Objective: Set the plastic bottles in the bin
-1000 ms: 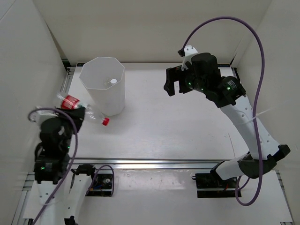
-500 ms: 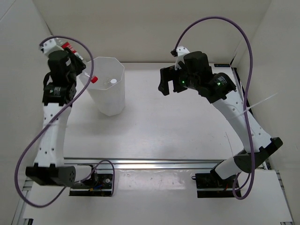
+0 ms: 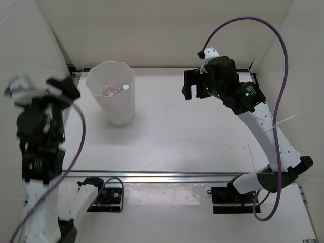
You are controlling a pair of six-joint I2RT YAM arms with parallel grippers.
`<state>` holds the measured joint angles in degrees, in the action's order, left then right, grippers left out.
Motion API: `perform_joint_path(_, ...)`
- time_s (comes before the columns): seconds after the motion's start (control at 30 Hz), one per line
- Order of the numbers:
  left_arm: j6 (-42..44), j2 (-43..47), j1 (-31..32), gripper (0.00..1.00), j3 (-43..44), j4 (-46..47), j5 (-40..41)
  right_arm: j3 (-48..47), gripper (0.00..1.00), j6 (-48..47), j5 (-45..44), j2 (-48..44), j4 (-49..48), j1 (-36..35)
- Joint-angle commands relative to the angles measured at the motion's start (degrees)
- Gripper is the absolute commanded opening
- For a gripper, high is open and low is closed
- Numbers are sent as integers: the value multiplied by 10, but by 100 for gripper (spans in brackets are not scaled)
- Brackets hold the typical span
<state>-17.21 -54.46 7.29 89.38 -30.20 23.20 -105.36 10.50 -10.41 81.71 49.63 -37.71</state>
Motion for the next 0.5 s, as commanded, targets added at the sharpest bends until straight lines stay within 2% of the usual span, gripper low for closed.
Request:
perform_joint_path(0.0,-55,124,-1,100,-169,-152,41,12,100,33,-22,-20,12,24)
perform_joint_path(0.03,-118,165,-1,100,-210,-190,41,12,100,56,-10,-20,18,39)
perform_joint_path(0.13,-178,219,-1,100,-365,-274,7,26,100,82,75,2,30,74)
perform_joint_path(0.17,-291,234,4,100,-375,-305,32,26,100,110,75,15,38,74)
perform_joint_path(0.2,-310,245,18,100,-391,-324,80,21,100,126,85,23,58,80)
perform_joint_path(0.3,-273,234,19,100,-391,-255,101,-12,100,172,108,63,119,86)
perform_joint_path(0.4,-255,164,19,100,-364,-234,136,-26,100,186,116,90,156,91)
perform_joint_path(0.47,-262,124,19,100,-359,-234,202,-9,100,186,96,79,150,91)
